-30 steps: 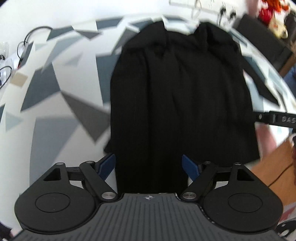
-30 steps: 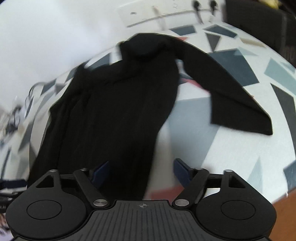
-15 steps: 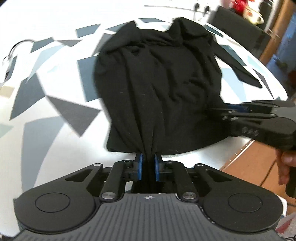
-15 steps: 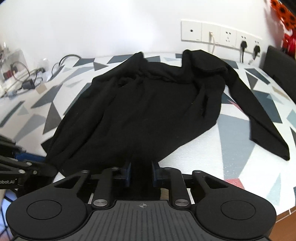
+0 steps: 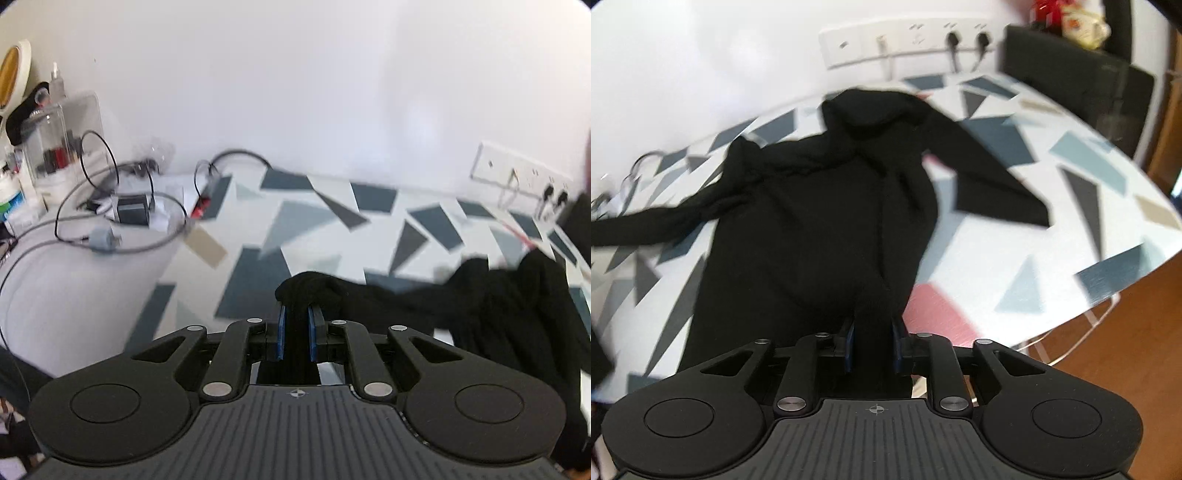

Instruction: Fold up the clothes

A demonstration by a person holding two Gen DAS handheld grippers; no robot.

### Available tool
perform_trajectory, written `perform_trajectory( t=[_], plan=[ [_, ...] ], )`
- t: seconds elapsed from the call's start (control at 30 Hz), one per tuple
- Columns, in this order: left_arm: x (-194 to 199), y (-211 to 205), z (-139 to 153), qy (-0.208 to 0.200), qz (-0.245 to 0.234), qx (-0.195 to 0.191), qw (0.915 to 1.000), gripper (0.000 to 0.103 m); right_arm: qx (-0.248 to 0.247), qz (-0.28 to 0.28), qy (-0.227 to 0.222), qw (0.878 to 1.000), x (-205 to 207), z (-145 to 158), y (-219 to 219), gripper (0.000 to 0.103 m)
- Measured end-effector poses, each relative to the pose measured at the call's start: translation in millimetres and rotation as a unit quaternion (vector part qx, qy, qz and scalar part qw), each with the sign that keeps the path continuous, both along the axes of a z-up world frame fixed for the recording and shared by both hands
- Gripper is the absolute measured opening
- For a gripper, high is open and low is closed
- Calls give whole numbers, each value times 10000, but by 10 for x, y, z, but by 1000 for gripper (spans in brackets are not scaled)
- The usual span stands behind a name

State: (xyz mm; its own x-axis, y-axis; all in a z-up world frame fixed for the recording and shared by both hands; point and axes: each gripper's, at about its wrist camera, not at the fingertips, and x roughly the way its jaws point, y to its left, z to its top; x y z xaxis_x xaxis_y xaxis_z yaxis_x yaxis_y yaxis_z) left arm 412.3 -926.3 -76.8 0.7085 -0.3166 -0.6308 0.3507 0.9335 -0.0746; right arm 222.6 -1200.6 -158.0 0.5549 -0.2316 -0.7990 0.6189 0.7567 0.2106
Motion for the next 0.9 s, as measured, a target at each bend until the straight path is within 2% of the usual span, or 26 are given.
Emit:
perform_trajectory(
  t=[0.03, 0.1, 0.2, 0.3, 0.33, 0.37, 0.43, 0.53, 0.63, 0.67, 0.73, 0.8, 0.87, 0.9],
  plan=[
    [47, -1, 36, -52, 34, -53, 10000, 13, 91, 43, 14, 9999, 65, 9, 21, 29],
    [153, 39, 143, -205, 141, -190, 9995, 13, 210, 49, 24, 9998, 196, 66, 63, 47],
    [316, 117, 305, -431, 314, -398, 9978, 13, 219, -132, -280, 9993, 304, 319, 45, 54],
    [472, 135, 384, -450, 469, -398, 9971, 15, 578, -453, -934, 9929, 364, 653, -157, 55],
    [527, 91, 354, -291, 456, -256, 9982, 23, 602, -591, -1161, 9897, 391, 784, -256, 55],
    [580, 40, 315, -108, 427, -91, 9990, 45, 574, -712, -1371, 9863, 421, 918, -360, 55],
    [593, -69, 207, 71, 352, 108, 9993, 72, 368, -891, -1777, 9793, 516, 1167, -578, 55],
    [436, -278, 135, -60, -80, 9, 9999, 73, -146, -1002, -2195, 9703, 654, 1445, -941, 55],
    [309, -668, 123, -142, -964, 174, 9951, 75, -361, -1088, -2423, 9634, 798, 1495, -1342, 55],
    [263, -825, 114, -298, -1292, 346, 9906, 78, -327, -1088, -2405, 9640, 858, 1457, -1484, 55],
    [168, -1155, 94, -682, -1956, 749, 9754, 86, -188, -1022, -2243, 9690, 992, 1316, -1771, 55],
    [73, -1485, 73, -1061, -2606, 1147, 9527, 93, 28, -927, -2025, 9749, 1123, 1104, -2042, 55],
    [67, -1823, -20, -1146, -3147, 1574, 9290, 96, 221, -826, -1794, 9800, 1225, 886, -2221, 55],
    [92, -1968, -94, -1117, -3309, 1780, 9200, 96, 269, -756, -1691, 9823, 1261, 788, -2277, 55]
  ],
)
